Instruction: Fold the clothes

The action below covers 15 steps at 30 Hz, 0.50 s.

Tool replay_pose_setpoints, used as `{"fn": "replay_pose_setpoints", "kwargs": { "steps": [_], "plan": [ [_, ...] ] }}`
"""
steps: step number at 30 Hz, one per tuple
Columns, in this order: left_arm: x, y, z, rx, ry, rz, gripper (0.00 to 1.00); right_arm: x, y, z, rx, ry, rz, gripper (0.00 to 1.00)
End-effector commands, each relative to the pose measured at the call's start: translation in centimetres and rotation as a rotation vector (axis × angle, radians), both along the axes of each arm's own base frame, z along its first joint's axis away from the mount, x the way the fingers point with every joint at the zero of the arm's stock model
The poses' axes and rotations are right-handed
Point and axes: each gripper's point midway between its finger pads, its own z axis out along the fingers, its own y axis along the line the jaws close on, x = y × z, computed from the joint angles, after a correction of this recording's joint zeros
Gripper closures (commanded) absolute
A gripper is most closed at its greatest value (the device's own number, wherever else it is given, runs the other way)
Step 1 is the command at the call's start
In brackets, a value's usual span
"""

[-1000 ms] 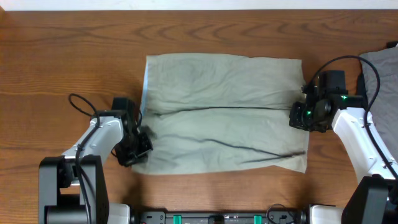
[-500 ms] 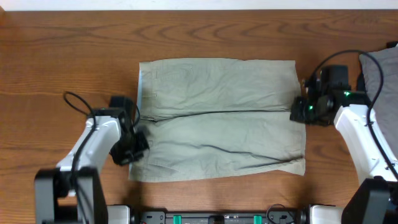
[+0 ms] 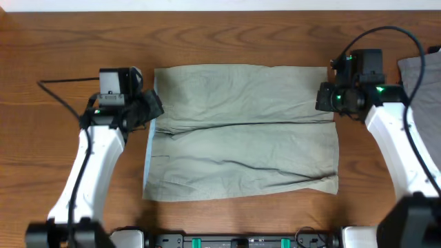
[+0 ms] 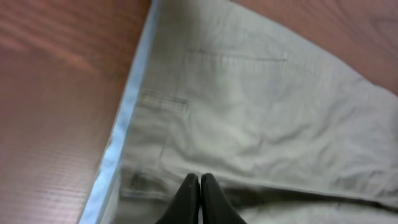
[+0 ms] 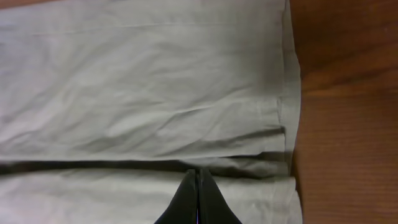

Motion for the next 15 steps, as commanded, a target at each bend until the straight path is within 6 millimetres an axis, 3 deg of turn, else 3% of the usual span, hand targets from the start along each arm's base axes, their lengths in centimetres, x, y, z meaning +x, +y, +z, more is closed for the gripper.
{"fn": "replay_pose_setpoints", "kwargs": {
  "steps": [1,10,15],
  "plan": [
    [0.6,-0.4,-3.0,0.000,0.061,-0.032,0.94,0.7,-0.3,-2.8,-0.038,0.058,0.002,0.99],
    [0.5,-0.3,-11.3,0.030,0.228,-0.099,0.94,1.4,-1.6,-12.1,-0.116,0.223,-0.014,0.99],
    [0.4,-0.3,-13.8,0.048,0.258,-0.135,0.94,1.7,-2.5,-16.4,-0.170,0.262,-0.011,0.99]
  ]
}}
